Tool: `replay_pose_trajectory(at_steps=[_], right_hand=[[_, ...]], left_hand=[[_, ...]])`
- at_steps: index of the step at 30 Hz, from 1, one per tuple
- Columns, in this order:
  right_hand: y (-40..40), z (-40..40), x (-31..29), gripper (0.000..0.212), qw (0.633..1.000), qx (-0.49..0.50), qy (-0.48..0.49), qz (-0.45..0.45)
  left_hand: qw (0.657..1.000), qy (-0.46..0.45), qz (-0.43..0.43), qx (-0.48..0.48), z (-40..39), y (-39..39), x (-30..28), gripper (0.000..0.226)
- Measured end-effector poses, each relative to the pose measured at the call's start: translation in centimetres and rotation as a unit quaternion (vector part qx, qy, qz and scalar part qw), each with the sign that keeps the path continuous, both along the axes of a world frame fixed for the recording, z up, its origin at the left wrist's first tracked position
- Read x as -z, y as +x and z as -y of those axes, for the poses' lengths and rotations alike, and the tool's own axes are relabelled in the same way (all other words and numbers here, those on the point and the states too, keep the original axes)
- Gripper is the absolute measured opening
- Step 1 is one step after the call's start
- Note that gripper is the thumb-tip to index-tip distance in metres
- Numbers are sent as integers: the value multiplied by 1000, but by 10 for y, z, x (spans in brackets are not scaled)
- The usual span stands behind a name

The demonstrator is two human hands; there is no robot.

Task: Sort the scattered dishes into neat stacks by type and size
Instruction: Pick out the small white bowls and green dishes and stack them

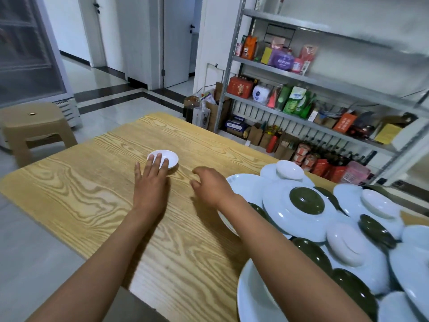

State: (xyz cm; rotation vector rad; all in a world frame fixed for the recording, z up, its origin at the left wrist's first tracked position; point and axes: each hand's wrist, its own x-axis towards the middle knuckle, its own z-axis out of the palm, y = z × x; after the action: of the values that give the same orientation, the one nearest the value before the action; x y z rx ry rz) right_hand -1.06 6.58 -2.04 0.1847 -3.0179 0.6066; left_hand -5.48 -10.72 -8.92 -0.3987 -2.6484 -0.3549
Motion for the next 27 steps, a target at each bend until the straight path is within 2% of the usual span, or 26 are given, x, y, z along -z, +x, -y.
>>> replay_pose_trajectory(at_steps=[3, 9, 15, 20, 24, 27], right_hand=[[8, -27, -16, 39, 999, 28, 0, -35], [45, -96, -37, 37, 989, 123, 7, -81], [87, -158, -44, 38, 969, 221, 30, -107], [108, -195, -30, 47, 939, 341, 28, -42], [117, -206, -20, 63, 928, 371, 6, 8], [120, -205, -18, 63, 927, 373, -43, 18]], left_hand=[[996, 56, -14, 61, -22, 13, -9, 59], [980, 113, -13, 164, -97, 47, -42, 53], [964, 82, -4, 254, -149, 76, -65, 47], [957, 79, 6, 279, -167, 103, -75, 47], [954, 93, 36, 281, -173, 117, -76, 48], [957, 85, 39, 275, -174, 123, -74, 49]])
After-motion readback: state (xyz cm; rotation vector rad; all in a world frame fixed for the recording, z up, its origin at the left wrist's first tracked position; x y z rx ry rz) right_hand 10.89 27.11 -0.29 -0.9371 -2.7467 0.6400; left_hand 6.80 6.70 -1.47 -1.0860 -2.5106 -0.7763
